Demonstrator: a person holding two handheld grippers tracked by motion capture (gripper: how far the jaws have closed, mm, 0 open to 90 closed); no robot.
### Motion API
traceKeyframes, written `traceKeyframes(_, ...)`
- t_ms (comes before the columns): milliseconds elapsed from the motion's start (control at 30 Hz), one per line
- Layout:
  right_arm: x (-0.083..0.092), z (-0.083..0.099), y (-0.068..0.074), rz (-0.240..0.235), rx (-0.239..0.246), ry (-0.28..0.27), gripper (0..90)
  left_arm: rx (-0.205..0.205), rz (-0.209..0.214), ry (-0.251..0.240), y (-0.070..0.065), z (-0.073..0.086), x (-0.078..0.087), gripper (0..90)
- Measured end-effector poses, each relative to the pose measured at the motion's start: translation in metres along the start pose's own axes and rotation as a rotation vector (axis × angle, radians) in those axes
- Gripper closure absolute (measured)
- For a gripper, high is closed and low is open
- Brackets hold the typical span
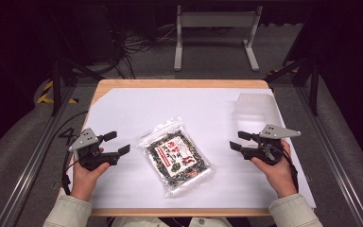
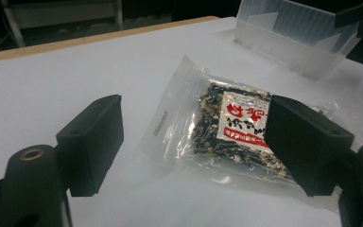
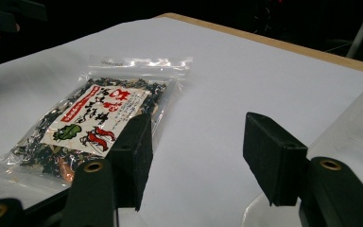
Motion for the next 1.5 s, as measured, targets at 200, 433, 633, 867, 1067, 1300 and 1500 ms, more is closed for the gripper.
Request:
traceKeyframes(200, -0.003, -0.001, 0.001, -0.004, 0.000, 0.002, 43.2, 0.011, -0.006, 0.005, 0.005, -0.006, -0.003, 20.7)
traceKeyframes(433, -0.004, -0.001, 0.002, -0.001, 0.006, 0.010, 43.1, 0.013, -0.005, 0.027, 0.009, -0.013, -0.013, 18.5)
traceKeyframes(633, -0.004, 0.000, 0.002, 0.000, 0.006, 0.011, 42.9, 0.028, 0.004, 0.051, 0.012, -0.014, -0.023, 18.0)
traceKeyframes(867, -0.004, -0.001, 0.005, -0.001, 0.013, 0.013, 42.7, 0.046, 0.007, 0.071, 0.017, -0.012, -0.038, 17.6)
traceKeyframes(1067, -0.005, -0.002, 0.007, -0.003, 0.021, 0.011, 42.4, 0.056, -0.002, 0.072, 0.024, -0.009, -0.053, 21.0)
traceKeyframes(1300, -0.005, -0.002, 0.009, -0.002, 0.025, 0.015, 42.0, 0.076, 0.008, 0.121, 0.027, -0.001, -0.068, 20.9)
traceKeyframes(1500, -0.004, -0.002, 0.010, 0.001, 0.027, 0.014, 41.7, 0.050, 0.013, 0.141, 0.025, 0.005, -0.077, 25.3)
Point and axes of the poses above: each handheld gripper's, and its own axes: x roughly backward along the jaws, z roughly out of its underside, y roughly to its left, the point moved 6 cm from there along -x, roughly forward along the jaws, and after that the axes turned 6 degrees about y, right-handed, at the moved point
